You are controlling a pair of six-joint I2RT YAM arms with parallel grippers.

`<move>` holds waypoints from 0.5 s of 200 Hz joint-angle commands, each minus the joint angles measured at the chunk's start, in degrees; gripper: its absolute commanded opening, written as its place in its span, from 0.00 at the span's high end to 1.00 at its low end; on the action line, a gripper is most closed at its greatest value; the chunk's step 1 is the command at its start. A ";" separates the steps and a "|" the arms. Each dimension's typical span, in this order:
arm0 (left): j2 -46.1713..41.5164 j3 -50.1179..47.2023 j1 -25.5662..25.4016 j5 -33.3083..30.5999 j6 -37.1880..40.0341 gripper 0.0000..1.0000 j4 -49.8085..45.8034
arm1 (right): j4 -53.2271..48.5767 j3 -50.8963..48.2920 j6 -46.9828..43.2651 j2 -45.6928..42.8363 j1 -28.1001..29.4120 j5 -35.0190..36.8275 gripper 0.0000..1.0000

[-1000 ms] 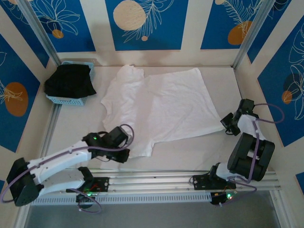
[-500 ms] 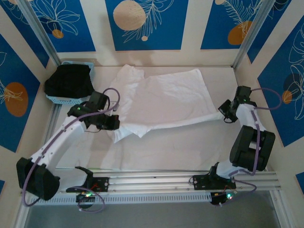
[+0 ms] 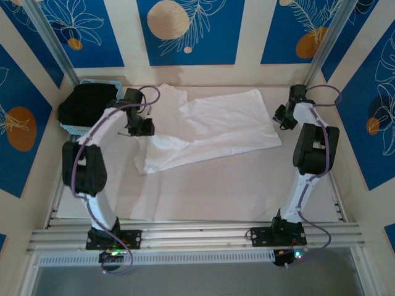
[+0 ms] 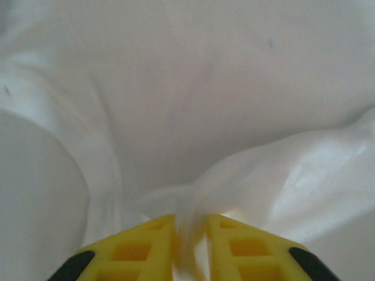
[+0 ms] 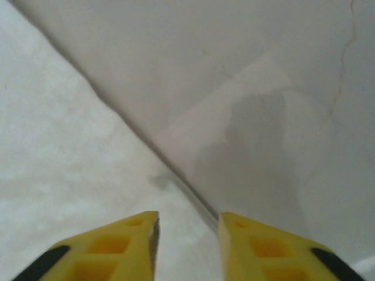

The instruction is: Fold the inside-out t-shirt

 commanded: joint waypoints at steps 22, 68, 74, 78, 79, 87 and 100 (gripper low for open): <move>0.68 4.12 0.67 -5.71 -2.35 0.42 1.43 | -0.51 -6.86 -4.70 -7.30 2.06 2.14 0.55; -16.74 -24.19 -5.65 7.30 -12.29 0.38 21.54 | -0.92 -14.29 -10.01 -10.39 7.27 0.15 0.55; -16.87 -26.43 -6.19 9.05 -13.52 0.38 23.67 | -2.00 -12.98 -11.03 -8.91 7.59 0.91 0.56; -16.67 -27.67 -6.34 9.94 -14.19 0.38 24.96 | -2.99 -12.07 -11.35 -7.80 7.62 1.34 0.56; -16.67 -27.95 -6.39 10.38 -14.33 0.38 25.26 | -3.20 -11.82 -11.49 -7.55 7.62 1.35 0.56; -15.54 -29.65 -6.46 11.65 -14.95 0.38 27.34 | -4.53 -10.28 -12.10 -5.73 7.49 1.71 0.56; -13.18 -30.14 -6.45 11.68 -14.21 0.38 27.17 | -6.28 -8.77 -13.05 -3.61 7.38 2.82 0.56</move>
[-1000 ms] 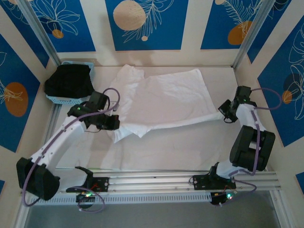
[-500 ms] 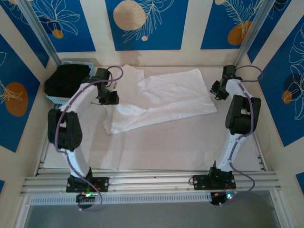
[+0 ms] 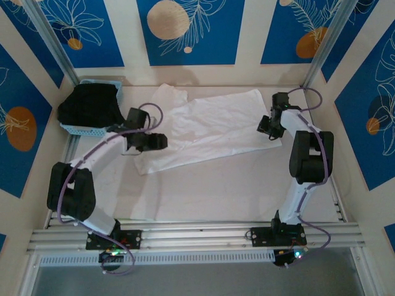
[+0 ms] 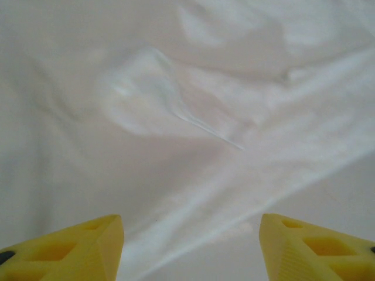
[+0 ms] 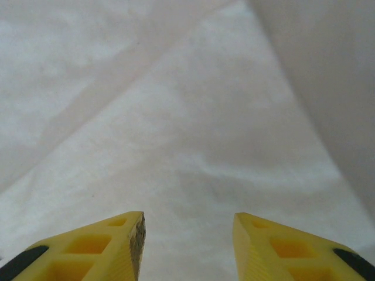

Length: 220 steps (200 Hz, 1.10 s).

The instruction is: Fold the inside-out t-shirt

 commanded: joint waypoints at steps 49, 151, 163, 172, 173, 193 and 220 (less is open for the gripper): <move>4.44 -9.83 0.07 3.98 -2.67 0.39 8.72 | -13.40 2.38 -4.55 6.65 -1.82 11.43 0.58; -12.67 -22.84 0.71 7.90 -6.86 0.38 10.68 | 0.94 -20.02 -9.48 -24.40 15.83 14.08 0.53; -13.16 -22.87 1.84 7.47 -8.21 0.38 11.78 | 7.16 -19.56 -14.15 -25.59 23.29 7.18 0.50; -12.68 -23.08 2.64 7.57 -9.16 0.39 12.93 | 10.12 -17.89 -16.31 -24.03 27.54 2.22 0.49; -12.57 -23.09 2.70 7.58 -9.29 0.39 13.07 | 10.46 -17.67 -16.56 -23.81 28.13 1.76 0.49; -10.74 -24.32 3.55 7.88 -11.13 0.42 15.82 | 13.94 -11.69 -20.84 -16.42 36.28 -2.45 0.48; -8.93 -26.64 3.85 7.33 -12.01 0.47 18.67 | 17.36 -5.15 -22.59 -6.94 42.21 -6.67 0.43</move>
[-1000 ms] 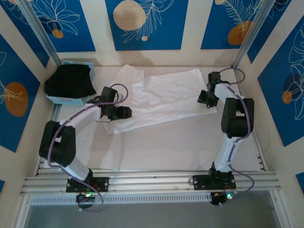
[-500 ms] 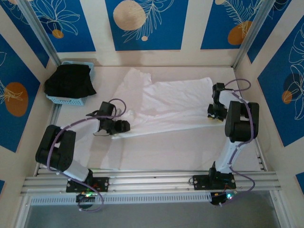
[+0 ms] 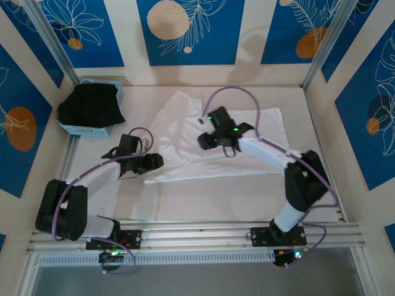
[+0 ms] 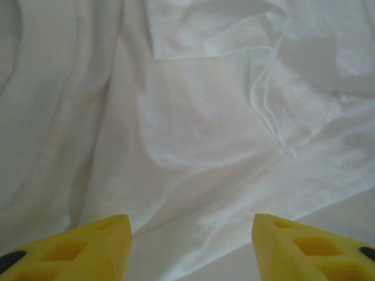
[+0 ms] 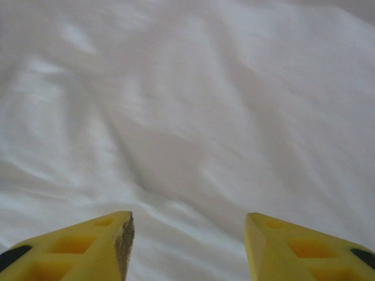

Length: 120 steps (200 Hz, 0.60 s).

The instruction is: Fold the inside-out t-shirt

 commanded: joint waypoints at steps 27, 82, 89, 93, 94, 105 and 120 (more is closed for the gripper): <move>2.11 -4.88 0.80 -1.46 -1.91 0.50 4.51 | 4.28 9.91 -6.88 15.52 6.69 -6.62 0.40; 3.70 -8.73 0.93 -2.25 -1.89 0.50 7.95 | -2.69 22.41 -8.34 28.28 8.52 -2.57 0.38; 3.64 -8.87 0.94 -2.23 -1.56 0.50 7.89 | -3.29 23.57 -8.43 29.29 8.53 -1.41 0.38; 3.57 -8.91 0.97 -2.31 -1.41 0.50 7.76 | -3.70 24.33 -8.50 29.78 8.49 -0.66 0.39; 3.55 -8.91 1.00 -2.29 -1.39 0.50 7.75 | -3.79 24.52 -8.55 29.92 8.46 -0.49 0.39; 3.12 -9.07 1.02 -2.33 -1.17 0.50 7.44 | -5.87 27.39 -8.38 31.72 8.15 2.32 0.42; 2.23 -9.32 1.01 -2.45 -0.87 0.50 6.96 | -10.79 33.22 -7.67 34.57 6.78 7.26 0.55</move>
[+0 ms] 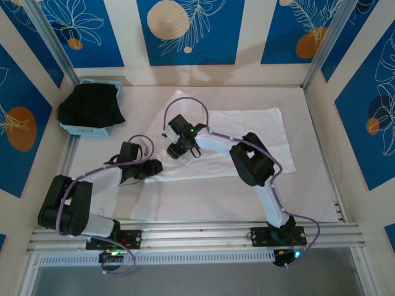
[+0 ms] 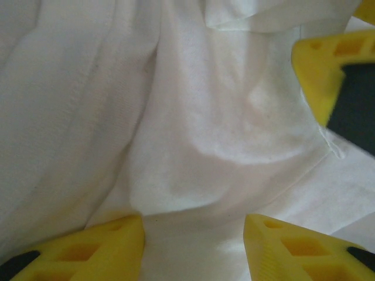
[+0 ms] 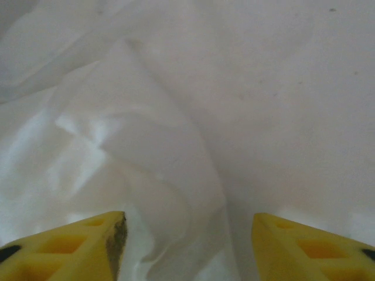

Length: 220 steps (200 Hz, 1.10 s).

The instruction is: Fold the inside-out t-shirt

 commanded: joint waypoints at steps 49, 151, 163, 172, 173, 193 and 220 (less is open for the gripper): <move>-2.66 -2.48 0.76 -3.77 1.82 0.50 -6.13 | -13.61 13.84 4.70 1.41 -7.51 10.64 0.66; -10.80 3.48 0.79 -10.22 3.75 0.40 -12.95 | -10.01 -15.02 9.29 -18.45 -5.36 2.41 0.46; -11.41 4.94 1.08 -11.48 4.04 0.39 -12.30 | -9.85 -19.43 11.40 -22.81 -7.67 0.42 0.46; -10.59 6.29 1.49 -11.33 4.04 0.37 -10.97 | -9.83 -23.26 13.55 -26.06 -10.30 -1.48 0.46; -10.43 6.51 1.52 -11.24 3.99 0.37 -10.84 | -9.88 -23.58 13.77 -26.45 -10.75 -1.68 0.46; -4.18 11.94 2.22 -7.31 3.25 0.37 -7.94 | -10.11 -30.79 20.16 -31.68 -19.45 -7.36 0.46; 8.09 18.97 1.54 1.72 0.40 0.38 -2.15 | -13.04 -34.45 25.21 -31.41 -28.88 -9.36 0.47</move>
